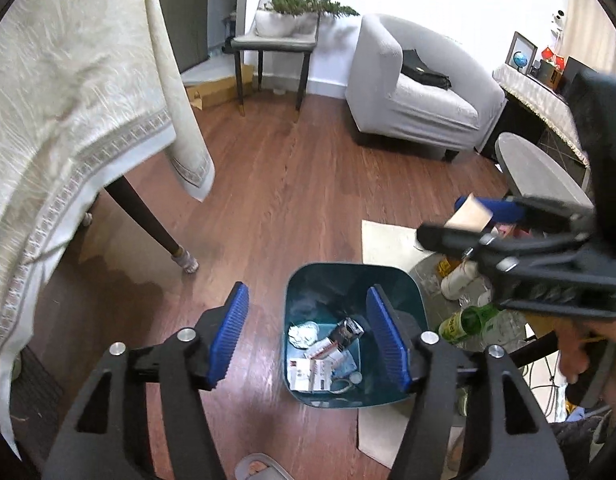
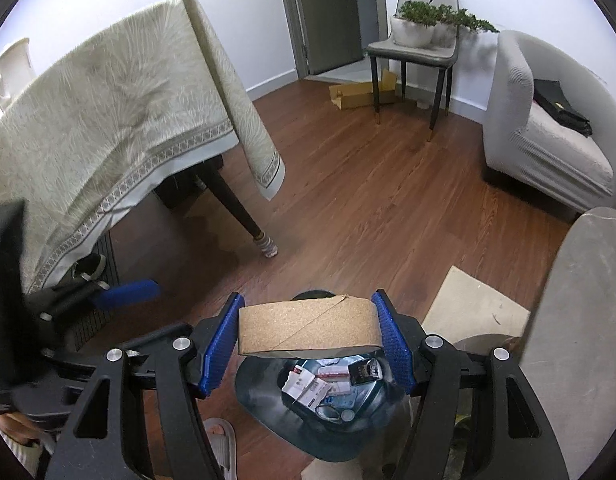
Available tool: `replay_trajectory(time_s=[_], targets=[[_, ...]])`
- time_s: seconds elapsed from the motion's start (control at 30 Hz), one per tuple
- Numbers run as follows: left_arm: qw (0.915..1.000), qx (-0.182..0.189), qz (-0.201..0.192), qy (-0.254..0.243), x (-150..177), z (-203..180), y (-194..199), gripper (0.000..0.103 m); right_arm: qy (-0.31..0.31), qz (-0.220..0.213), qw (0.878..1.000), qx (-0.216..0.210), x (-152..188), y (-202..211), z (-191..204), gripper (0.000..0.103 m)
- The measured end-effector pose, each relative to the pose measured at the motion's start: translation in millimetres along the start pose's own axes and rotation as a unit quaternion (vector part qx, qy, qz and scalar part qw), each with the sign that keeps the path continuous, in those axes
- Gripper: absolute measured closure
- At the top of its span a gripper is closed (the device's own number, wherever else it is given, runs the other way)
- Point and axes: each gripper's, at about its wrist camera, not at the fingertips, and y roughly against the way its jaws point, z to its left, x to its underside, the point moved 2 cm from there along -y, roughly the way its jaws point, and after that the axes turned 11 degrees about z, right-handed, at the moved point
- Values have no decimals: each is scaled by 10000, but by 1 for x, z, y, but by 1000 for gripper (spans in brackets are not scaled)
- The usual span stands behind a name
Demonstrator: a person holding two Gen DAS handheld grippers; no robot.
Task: Collect trash
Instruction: 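Carry the paper sheet and tape ring over the teal bin and open both grippers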
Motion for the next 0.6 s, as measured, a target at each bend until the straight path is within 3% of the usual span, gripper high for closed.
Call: replay_trajectory(time_s=[0.23, 0.4, 0.6], targets=[[9996, 20, -263, 97, -4, 7, 23, 40, 9, 266, 9996, 57, 7, -26, 3, 37], [9991, 92, -396, 113, -7, 4, 37, 53, 83, 544, 9984, 94, 18, -50, 9, 37], [9984, 129, -551, 27, -12, -5, 56, 54, 175, 914, 9953, 262, 35, -76, 8, 37]])
